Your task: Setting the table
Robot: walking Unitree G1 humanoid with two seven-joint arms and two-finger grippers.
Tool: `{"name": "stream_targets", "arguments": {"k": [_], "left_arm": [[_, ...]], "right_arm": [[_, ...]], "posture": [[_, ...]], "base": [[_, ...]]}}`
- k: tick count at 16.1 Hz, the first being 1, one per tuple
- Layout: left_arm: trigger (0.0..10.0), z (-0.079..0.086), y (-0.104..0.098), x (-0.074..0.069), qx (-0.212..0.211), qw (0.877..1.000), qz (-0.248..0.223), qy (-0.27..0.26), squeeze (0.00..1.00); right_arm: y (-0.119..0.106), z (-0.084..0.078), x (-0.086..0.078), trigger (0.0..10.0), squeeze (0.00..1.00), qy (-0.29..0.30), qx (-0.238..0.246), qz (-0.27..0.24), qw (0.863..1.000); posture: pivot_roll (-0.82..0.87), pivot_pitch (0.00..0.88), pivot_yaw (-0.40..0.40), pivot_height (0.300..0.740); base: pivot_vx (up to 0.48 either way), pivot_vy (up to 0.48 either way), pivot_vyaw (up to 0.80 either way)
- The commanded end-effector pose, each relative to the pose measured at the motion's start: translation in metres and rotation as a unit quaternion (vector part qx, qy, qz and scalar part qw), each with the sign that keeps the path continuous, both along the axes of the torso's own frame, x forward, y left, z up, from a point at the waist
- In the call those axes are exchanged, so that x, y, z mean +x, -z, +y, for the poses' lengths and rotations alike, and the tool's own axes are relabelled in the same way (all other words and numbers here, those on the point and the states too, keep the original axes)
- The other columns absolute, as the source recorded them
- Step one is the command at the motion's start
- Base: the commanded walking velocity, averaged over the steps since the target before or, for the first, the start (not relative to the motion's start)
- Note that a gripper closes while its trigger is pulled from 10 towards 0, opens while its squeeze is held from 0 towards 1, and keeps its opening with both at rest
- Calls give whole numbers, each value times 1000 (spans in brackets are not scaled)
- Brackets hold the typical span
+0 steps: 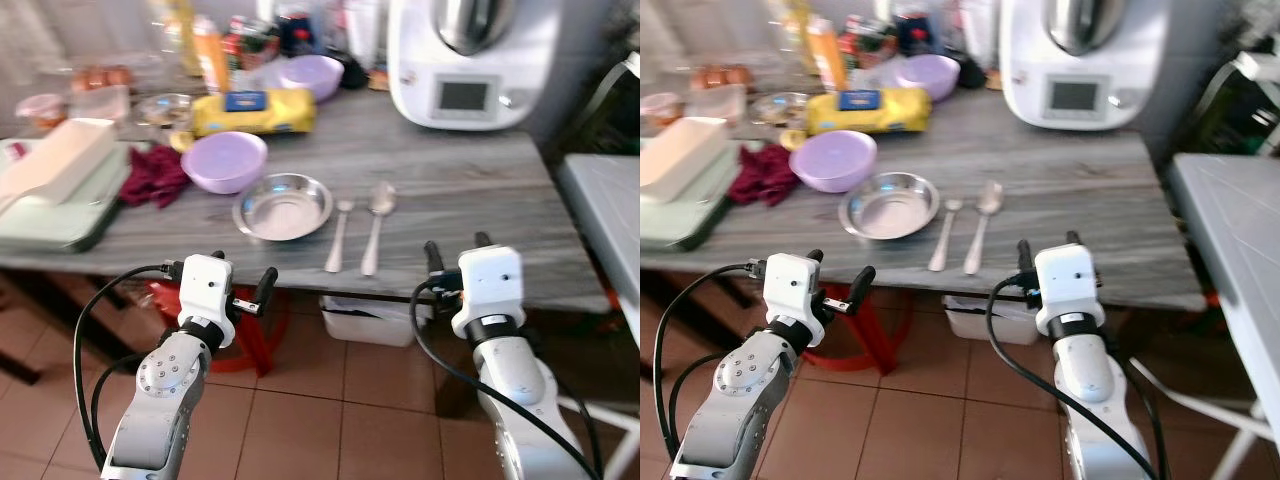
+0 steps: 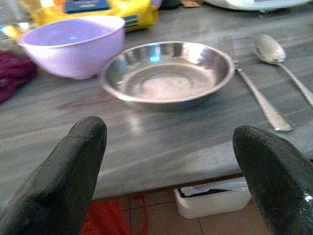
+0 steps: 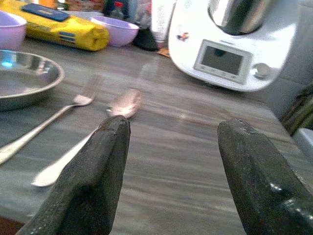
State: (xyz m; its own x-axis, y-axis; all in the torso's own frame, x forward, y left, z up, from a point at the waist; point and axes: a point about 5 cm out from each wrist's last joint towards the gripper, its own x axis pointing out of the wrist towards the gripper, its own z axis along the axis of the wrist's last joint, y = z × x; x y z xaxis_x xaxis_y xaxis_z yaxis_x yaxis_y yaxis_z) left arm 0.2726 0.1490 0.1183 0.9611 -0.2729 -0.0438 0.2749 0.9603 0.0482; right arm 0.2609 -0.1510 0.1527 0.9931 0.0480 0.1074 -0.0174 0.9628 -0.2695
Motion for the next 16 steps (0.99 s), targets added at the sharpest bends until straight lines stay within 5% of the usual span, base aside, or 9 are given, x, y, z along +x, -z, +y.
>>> {"name": "stream_targets", "arguments": {"k": [1,8,16], "left_arm": [[10000,3,3,0,-2,1000,10,-5,0],[10000,2,4,1,10,1000,17,-6,0],[10000,3,5,1,26,999,23,-15,0]], "right_arm": [[0,0,1,10000,0,0,-1,-1,1000],[2,-1,2,10000,0,6,5,4,1000],[1,-4,6,10000,0,13,7,3,1000]], "posture": [[-55,67,67,740],[-57,71,75,740],[-52,80,83,740]], "base": [[0,0,0],[0,0,0],[-404,0,0]]}}
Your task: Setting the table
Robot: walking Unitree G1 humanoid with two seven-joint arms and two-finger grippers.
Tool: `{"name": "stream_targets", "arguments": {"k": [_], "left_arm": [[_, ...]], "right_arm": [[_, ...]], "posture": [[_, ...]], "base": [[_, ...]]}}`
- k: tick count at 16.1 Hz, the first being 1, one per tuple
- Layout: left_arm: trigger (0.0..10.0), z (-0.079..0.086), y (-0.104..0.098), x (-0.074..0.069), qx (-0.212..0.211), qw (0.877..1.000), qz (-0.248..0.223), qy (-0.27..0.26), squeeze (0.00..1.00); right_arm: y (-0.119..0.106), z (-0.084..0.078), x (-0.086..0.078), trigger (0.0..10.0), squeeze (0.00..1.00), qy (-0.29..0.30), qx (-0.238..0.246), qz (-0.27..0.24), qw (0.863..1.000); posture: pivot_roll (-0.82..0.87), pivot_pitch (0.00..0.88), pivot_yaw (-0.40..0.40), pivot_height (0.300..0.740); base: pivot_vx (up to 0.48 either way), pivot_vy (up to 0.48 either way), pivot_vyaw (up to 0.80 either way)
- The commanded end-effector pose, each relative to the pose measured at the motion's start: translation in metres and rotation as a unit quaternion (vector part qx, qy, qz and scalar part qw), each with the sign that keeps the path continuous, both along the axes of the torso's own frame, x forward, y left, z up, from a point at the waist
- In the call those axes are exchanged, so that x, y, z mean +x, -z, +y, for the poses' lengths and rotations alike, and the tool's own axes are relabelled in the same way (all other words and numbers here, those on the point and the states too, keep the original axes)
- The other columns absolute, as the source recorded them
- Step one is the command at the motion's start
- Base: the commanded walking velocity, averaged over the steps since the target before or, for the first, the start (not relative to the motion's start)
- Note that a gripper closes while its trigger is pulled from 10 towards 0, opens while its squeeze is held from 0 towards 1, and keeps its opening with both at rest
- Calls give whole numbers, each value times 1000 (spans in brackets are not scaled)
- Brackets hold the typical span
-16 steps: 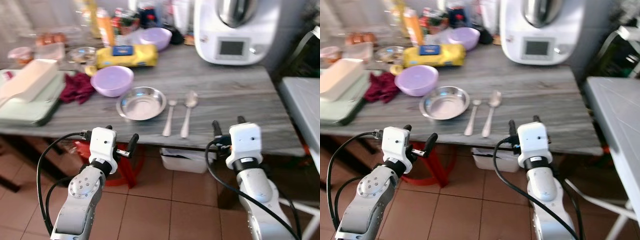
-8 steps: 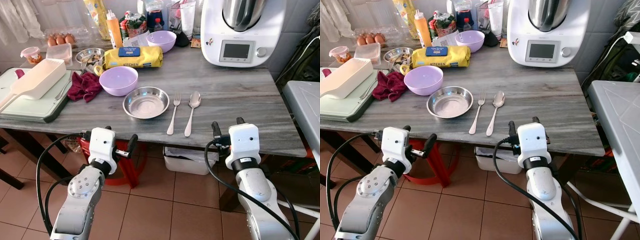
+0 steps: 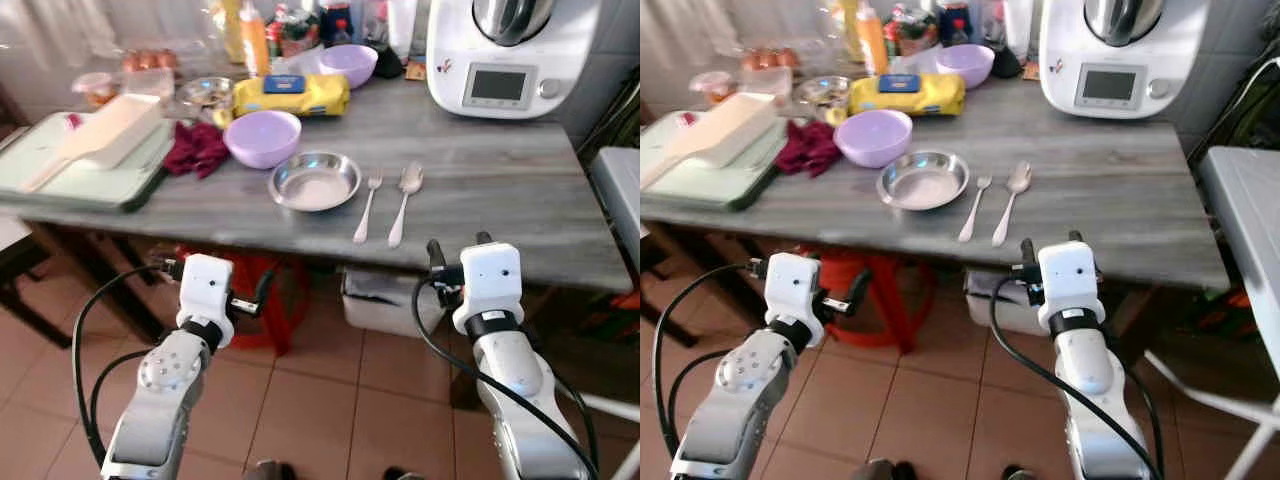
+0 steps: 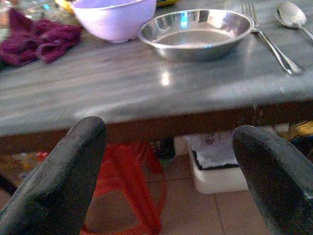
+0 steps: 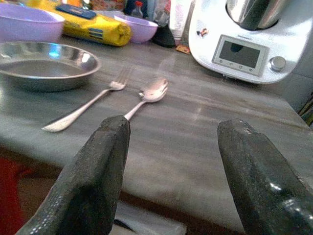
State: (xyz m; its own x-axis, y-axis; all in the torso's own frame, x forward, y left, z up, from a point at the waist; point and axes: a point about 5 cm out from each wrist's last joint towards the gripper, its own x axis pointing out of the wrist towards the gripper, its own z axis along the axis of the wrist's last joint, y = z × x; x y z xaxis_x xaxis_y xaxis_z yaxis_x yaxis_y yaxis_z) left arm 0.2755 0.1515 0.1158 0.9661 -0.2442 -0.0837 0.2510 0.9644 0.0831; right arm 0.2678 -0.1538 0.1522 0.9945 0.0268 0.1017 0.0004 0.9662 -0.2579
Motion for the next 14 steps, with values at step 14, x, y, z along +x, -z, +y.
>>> {"name": "stream_targets", "arguments": {"k": [14], "left_arm": [[10000,-1,5,-2,18,1000,5,7,0]], "right_arm": [[1,-2,2,10000,0,8,1,3,1000]], "posture": [[-55,86,78,740]], "base": [[-267,0,0]]}}
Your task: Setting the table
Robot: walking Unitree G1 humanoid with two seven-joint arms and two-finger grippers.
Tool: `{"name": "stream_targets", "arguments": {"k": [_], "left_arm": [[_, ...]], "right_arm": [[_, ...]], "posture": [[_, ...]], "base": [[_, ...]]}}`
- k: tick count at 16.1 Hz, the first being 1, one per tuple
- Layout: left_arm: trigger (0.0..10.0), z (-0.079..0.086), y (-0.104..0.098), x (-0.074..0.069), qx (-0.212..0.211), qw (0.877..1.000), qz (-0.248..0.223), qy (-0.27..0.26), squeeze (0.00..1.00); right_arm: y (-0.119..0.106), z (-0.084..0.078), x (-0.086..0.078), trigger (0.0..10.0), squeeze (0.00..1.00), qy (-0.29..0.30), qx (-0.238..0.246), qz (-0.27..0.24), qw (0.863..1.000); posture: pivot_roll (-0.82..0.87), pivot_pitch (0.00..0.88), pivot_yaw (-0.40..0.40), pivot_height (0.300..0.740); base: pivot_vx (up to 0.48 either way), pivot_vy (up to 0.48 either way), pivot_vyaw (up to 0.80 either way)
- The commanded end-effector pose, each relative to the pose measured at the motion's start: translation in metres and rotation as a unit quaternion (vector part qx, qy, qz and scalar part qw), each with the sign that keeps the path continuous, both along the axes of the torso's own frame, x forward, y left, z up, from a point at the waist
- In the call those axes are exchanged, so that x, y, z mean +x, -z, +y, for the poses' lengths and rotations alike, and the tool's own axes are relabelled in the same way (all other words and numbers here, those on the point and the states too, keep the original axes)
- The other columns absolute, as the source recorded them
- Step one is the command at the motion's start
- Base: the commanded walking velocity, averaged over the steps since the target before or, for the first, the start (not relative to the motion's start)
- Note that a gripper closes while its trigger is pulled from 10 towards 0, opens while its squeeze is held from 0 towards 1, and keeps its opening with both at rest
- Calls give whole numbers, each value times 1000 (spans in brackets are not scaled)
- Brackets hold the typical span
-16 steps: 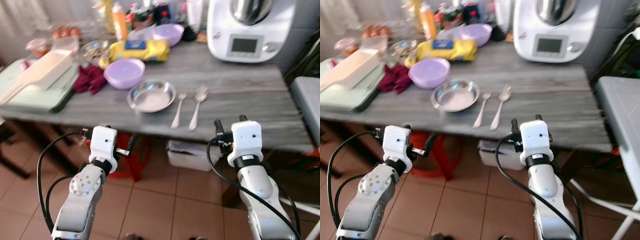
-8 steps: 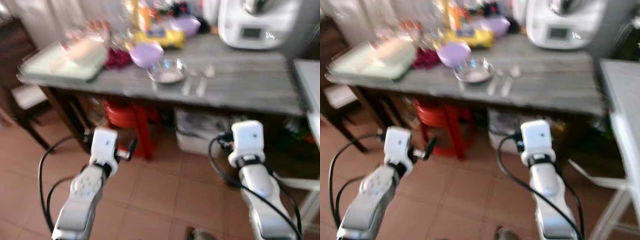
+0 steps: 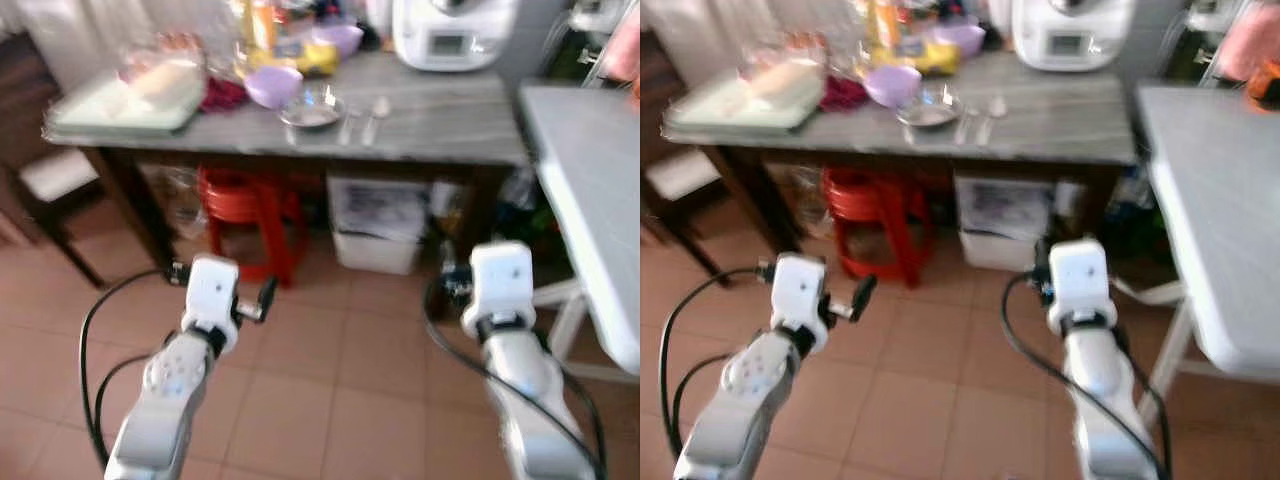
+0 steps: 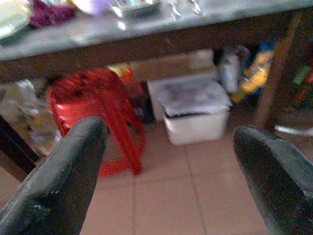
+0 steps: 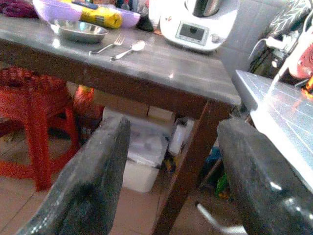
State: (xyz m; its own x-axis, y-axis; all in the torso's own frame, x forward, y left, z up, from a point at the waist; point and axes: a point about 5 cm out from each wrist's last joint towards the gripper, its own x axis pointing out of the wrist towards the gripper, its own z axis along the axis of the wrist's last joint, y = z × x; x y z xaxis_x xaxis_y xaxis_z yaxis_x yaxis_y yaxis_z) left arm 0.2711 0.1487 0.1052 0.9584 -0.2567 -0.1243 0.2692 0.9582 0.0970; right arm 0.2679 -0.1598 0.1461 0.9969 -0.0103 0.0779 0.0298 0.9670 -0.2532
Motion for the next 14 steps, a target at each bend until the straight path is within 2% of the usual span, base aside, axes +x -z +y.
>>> {"name": "stream_targets", "arguments": {"k": [1,2,5,14], "left_arm": [[10000,2,-5,2,7,1000,-14,1,0],[10000,1,-7,1,-8,1000,-21,16,0],[10000,-1,-11,0,-16,999,-31,37,0],[10000,-3,-11,1,-26,998,-33,55,0]], "right_arm": [[-5,4,2,10000,0,-11,-2,-9,1000],[-6,5,3,10000,0,-13,-3,-10,1000],[-5,7,4,10000,0,-17,-3,-9,1000],[-5,6,4,10000,0,-11,-5,-11,1000]], "posture": [[-55,86,78,740],[-52,87,76,740],[-49,85,74,740],[-56,83,90,740]], "base": [[0,0,0],[0,0,0],[0,0,0],[0,-335,0]]}}
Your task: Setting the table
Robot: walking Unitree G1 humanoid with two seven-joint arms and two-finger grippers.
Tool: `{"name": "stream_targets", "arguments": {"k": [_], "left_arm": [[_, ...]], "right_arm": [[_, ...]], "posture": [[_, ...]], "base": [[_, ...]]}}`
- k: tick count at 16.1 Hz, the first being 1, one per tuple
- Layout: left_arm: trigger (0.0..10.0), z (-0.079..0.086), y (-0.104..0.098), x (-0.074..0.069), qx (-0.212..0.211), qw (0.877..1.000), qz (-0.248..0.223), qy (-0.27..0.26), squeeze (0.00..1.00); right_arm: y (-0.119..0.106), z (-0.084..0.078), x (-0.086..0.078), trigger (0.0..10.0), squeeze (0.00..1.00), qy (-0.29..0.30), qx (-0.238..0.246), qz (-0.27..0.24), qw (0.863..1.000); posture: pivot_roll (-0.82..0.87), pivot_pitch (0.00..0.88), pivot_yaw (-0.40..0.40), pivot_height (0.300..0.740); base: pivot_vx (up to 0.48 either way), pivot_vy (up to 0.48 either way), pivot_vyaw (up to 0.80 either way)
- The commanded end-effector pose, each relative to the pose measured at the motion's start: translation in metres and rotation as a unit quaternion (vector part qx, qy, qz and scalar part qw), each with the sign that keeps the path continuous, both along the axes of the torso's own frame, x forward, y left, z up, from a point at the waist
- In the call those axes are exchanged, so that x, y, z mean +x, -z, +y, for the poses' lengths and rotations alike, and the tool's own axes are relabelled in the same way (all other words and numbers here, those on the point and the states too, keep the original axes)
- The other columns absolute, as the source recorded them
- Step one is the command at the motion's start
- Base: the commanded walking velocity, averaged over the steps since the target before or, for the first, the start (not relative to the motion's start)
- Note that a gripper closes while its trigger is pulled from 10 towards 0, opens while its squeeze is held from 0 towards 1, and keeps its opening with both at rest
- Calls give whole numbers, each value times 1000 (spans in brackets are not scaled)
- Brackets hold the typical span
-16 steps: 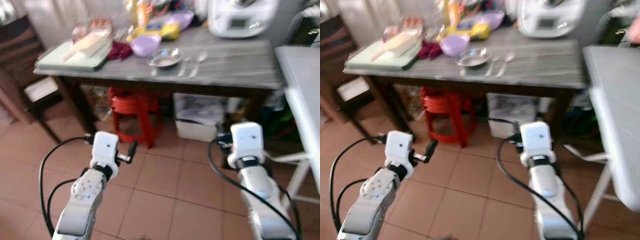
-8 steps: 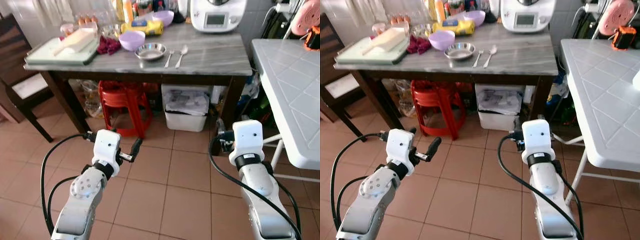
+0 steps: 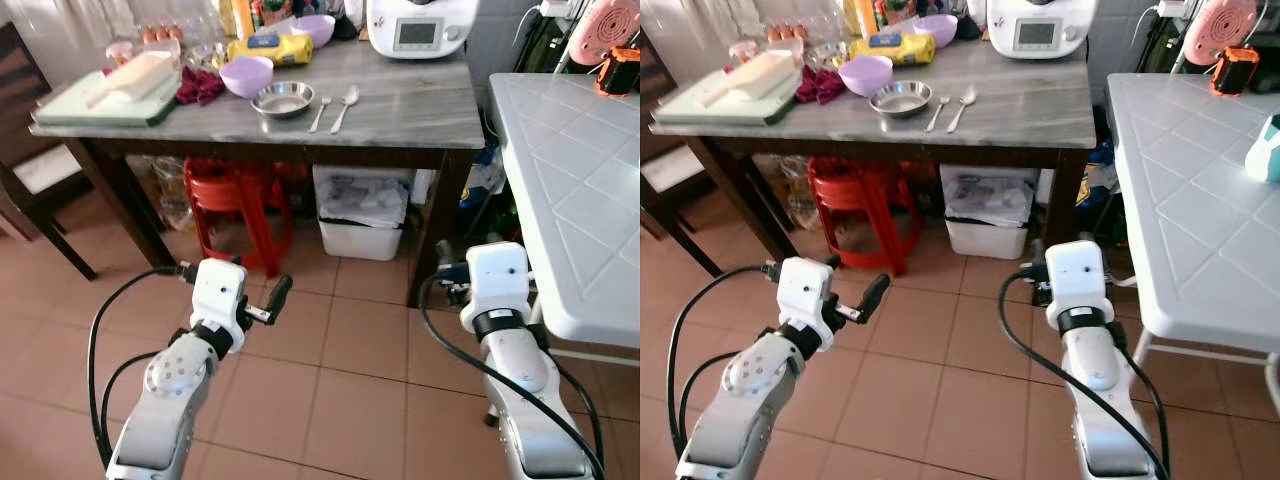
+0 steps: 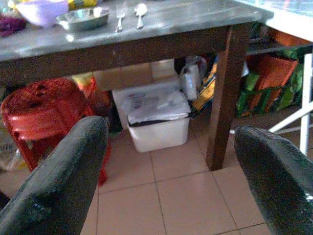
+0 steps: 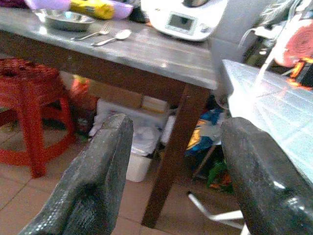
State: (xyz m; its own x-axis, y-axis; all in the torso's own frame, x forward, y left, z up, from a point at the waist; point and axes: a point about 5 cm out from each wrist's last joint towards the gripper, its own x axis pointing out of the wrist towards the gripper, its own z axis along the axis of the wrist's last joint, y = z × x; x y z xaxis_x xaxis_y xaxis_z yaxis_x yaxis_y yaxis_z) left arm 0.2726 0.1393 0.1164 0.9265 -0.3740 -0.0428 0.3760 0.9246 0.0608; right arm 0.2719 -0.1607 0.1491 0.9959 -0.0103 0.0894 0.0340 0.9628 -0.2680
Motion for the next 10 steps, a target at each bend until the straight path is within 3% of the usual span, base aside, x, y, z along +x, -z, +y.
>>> {"name": "stream_targets", "arguments": {"k": [1,8,10], "left_arm": [[10000,8,0,0,4,1000,1,-7,0],[10000,7,-4,1,-4,1000,-6,-8,0],[10000,7,-4,1,-6,1000,-6,-10,0]], "right_arm": [[-3,6,-1,10000,0,-9,0,-10,1000],[-14,0,-3,10000,0,-10,-8,-44,999],[-22,-2,-2,10000,0,-12,28,-60,998]], "posture": [[-55,81,91,740],[-51,79,85,740],[-54,78,85,740]], "base": [[0,-352,0],[0,-354,0],[0,-351,0]]}}
